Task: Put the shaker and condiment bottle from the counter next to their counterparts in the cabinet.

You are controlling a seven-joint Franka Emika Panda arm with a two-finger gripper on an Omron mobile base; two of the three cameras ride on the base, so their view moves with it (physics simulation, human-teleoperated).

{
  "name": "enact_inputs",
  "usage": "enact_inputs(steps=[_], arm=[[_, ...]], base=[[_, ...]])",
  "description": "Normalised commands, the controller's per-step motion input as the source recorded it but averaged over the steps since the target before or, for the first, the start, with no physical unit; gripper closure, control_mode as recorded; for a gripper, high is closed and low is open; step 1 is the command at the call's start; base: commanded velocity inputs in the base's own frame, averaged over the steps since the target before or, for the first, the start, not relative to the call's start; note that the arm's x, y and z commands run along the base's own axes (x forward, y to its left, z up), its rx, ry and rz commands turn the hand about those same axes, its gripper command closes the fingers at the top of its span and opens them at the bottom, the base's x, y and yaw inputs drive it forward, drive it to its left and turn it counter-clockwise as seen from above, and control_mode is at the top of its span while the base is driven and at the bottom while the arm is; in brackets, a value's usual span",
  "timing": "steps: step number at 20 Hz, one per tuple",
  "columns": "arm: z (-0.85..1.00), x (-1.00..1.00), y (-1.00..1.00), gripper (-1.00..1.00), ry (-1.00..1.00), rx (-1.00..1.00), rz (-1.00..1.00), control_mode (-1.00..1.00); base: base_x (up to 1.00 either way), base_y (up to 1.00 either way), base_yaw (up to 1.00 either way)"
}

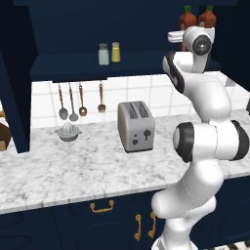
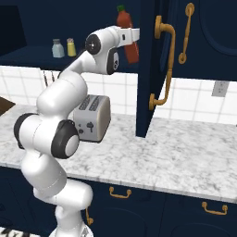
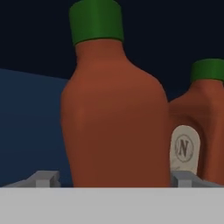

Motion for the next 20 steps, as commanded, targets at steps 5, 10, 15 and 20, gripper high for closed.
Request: enact_inputs(steps=[5,10,15,20], arm=[[0.09,-0.18,0.04,-1.0,-0.02,0.0,0.0,-1.0],[0.09,-0.23,0.01,-1.0,-0.03,0.0,0.0,-1.0],[0.01,-0.24,0.02,-1.0,-0.02,0.0,0.0,-1.0],[0.0,-0.2,0.01,-1.0,0.0,0.0,0.0,-1.0]], base=[[0.0,0.0,0.0],[0.0,0.0,0.0],[0.0,0.0,0.0],[0.0,0.0,0.0]])
